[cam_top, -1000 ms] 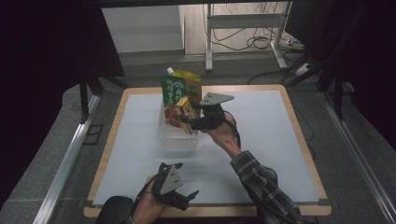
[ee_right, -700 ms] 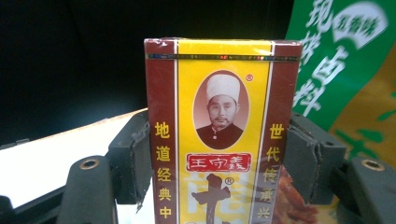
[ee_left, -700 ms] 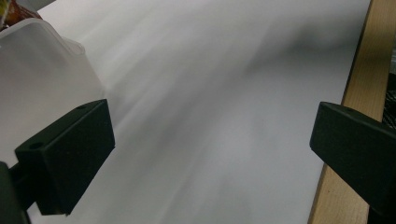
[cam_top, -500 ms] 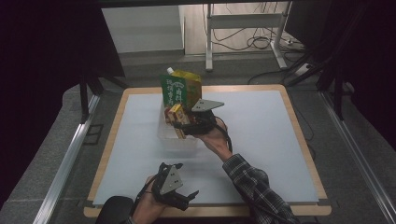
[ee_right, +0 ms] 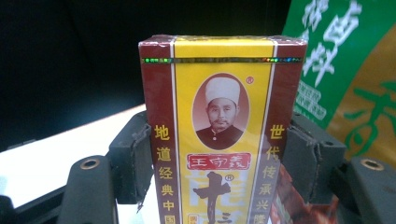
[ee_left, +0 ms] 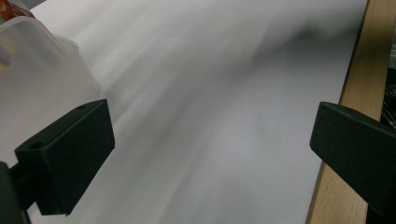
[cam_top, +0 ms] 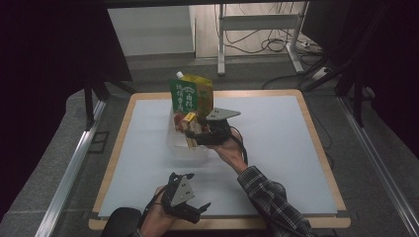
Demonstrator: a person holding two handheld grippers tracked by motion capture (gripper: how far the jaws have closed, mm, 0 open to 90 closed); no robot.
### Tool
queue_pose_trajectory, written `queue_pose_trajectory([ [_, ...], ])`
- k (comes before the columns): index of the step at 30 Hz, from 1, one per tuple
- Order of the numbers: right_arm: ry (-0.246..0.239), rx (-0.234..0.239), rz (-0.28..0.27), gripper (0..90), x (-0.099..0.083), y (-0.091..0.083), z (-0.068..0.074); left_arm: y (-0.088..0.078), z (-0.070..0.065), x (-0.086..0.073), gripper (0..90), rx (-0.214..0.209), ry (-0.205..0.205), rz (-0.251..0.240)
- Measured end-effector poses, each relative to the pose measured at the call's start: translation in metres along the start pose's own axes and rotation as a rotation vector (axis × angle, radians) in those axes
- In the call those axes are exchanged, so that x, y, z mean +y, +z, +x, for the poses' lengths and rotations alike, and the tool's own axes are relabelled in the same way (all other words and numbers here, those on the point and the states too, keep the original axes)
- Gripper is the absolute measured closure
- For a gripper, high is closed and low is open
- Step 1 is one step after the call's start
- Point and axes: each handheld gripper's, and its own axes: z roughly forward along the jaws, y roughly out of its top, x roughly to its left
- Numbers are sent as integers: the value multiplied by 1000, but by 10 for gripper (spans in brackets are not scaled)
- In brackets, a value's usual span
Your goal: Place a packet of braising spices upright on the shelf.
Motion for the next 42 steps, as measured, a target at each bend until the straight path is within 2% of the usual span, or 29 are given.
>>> queue_pose_trajectory([
  [5,10,-12,31,324,-10,4,-2,0,0,0,0,2,5,2],
  [11,0,-25,75,327,-24,9,-3,0,0,0,0,3,5,3],
  [16,29,-32,98,329,-32,9,-5,0,0,0,0,6,1,0],
  [19,21,-34,113,330,-35,9,-5,0,0,0,0,5,1,0],
  [22,48,-25,119,330,-38,9,-8,1,-1,0,0,6,3,1],
  [31,38,-31,167,308,-31,10,-8,0,1,0,0,8,-1,0],
  [36,20,-39,183,236,-25,10,-7,0,2,0,0,11,-8,-3],
  [42,8,-51,203,191,-20,8,-5,0,2,0,0,11,-12,-6],
])
